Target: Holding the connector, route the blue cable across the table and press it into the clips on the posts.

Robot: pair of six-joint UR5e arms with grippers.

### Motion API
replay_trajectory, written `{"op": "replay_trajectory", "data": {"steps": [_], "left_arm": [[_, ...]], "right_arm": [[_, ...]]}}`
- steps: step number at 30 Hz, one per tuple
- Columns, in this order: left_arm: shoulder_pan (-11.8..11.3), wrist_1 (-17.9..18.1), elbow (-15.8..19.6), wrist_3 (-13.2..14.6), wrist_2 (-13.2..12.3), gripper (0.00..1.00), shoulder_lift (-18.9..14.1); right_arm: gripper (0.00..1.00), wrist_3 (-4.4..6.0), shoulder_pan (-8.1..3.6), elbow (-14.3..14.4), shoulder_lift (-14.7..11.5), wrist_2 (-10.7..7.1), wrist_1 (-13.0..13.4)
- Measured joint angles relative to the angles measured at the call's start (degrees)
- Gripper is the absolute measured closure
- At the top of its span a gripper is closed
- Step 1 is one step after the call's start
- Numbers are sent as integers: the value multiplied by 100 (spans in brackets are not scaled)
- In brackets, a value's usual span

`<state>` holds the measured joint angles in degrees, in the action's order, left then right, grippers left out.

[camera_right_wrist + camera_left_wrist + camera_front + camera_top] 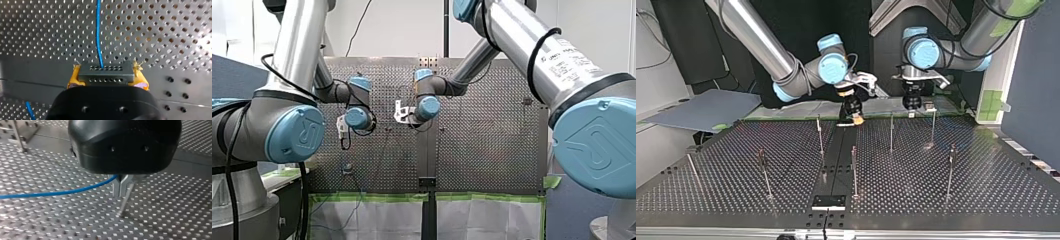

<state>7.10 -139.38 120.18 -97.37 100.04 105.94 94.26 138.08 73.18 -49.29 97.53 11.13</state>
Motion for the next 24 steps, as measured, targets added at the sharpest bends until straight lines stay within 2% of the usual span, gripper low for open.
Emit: {"op": "replay_trajectory", "data": {"steps": [5,15,20,24], "left_arm": [[22,36,20,29,8,100,235],[37,162,56,25,-6,100,279],[21,289,33,-9,-143,100,326],[7,314,-93,-15,-231,100,500]], "right_arm": [[100,20,-58,10,4,-109,35],[100,50,-102,12,60,-262,68],[100,54,-137,11,238,-283,81],[100,63,-179,4,281,-294,145]]}}
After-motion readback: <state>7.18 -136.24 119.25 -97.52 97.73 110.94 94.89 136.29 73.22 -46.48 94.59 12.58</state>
